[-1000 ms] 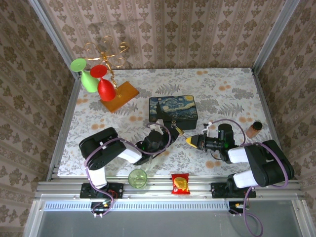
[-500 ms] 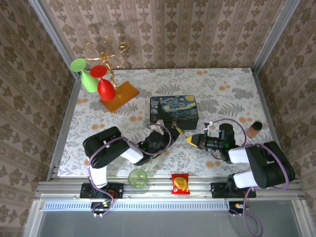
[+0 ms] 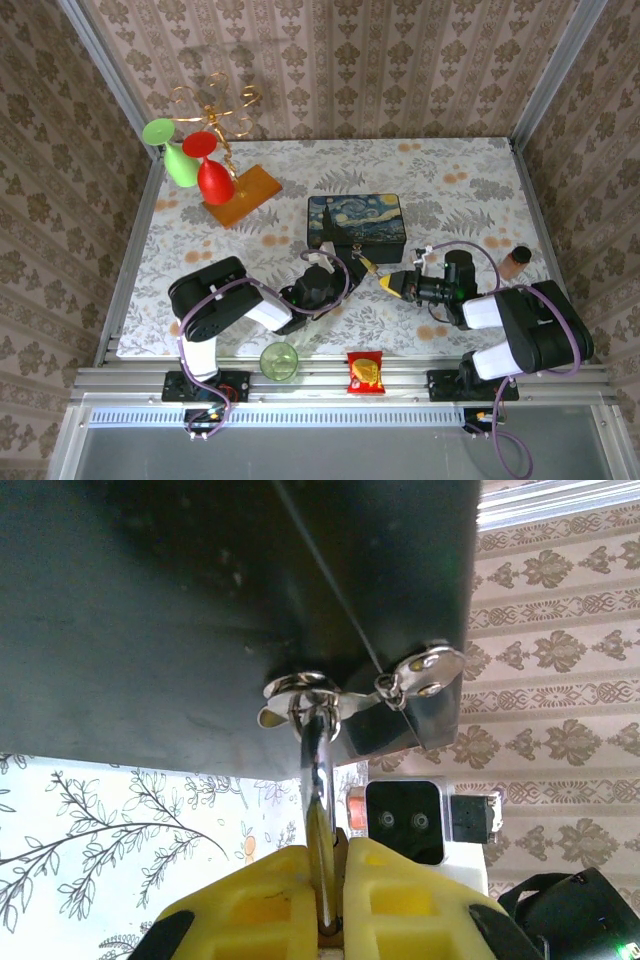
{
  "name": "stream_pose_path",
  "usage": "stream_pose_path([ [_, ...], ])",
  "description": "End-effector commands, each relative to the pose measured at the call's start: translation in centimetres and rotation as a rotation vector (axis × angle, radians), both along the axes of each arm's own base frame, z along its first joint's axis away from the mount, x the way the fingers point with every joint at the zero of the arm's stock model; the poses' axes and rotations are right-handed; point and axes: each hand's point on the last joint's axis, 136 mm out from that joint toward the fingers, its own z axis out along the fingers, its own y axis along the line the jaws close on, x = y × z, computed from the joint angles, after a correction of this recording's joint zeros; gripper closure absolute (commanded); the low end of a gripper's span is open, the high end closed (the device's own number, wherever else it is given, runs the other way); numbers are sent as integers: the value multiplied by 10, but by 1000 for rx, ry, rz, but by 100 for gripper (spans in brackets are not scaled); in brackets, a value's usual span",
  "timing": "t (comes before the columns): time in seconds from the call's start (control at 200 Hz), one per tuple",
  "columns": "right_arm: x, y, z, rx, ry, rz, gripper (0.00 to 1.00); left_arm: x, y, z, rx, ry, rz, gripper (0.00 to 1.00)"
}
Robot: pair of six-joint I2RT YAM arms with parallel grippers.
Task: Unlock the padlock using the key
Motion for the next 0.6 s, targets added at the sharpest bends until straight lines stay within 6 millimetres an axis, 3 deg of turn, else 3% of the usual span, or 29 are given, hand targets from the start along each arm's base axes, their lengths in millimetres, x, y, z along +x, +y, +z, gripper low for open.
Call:
stream_pose_path([
  [0.0, -2, -4, 6, -19, -47, -12, 100, 3, -1, 28, -98, -46, 9, 100],
  [0.595, 2, -3, 15, -3, -89, -7, 100, 4, -5, 38, -125, -54, -9, 100],
])
